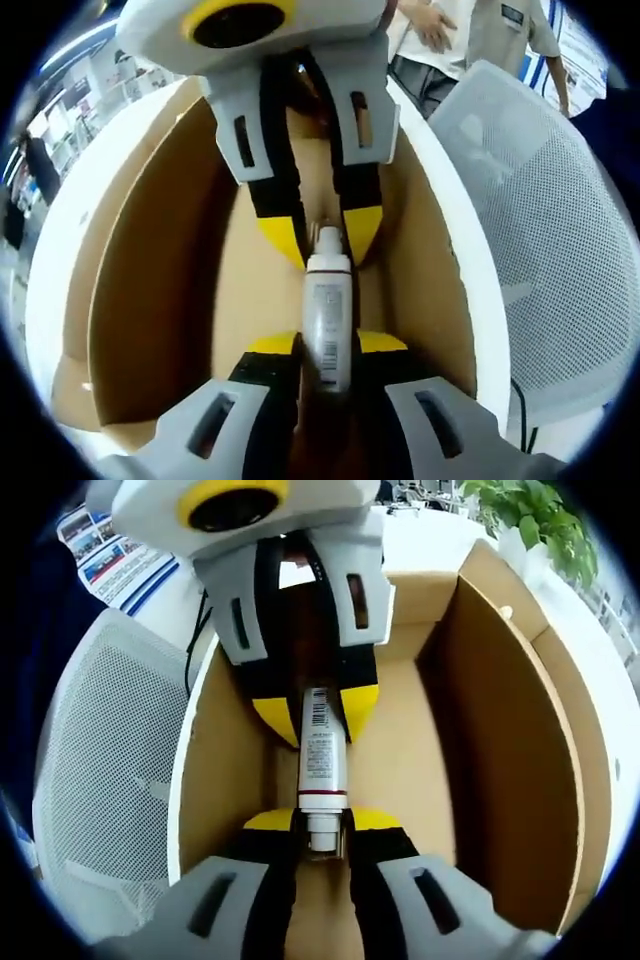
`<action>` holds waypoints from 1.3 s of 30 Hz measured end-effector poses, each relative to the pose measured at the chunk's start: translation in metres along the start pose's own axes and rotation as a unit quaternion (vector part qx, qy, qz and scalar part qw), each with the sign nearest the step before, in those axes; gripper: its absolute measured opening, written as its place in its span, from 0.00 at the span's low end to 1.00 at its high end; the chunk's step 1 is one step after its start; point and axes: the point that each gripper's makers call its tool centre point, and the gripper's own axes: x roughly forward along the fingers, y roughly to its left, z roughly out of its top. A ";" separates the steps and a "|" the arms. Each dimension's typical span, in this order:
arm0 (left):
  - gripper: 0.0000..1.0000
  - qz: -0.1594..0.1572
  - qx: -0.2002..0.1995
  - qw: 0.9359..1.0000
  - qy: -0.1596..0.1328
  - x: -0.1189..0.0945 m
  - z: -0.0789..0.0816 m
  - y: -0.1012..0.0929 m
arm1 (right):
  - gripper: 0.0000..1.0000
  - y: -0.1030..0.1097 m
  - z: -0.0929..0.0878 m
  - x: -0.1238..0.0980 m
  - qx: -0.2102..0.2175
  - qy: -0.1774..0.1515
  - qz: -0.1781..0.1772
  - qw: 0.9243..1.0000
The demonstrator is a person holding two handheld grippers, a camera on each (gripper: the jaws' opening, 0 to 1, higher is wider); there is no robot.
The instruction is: Operate the shoe box by opening the lid, removing the specified soft item, and placing it in the target area until the item is outside and the box remains undamaged.
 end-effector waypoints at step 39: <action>0.17 0.013 -0.036 0.989 -0.142 -0.047 0.045 0.002 | 0.20 0.003 0.015 -0.084 0.064 -0.133 -0.034 0.989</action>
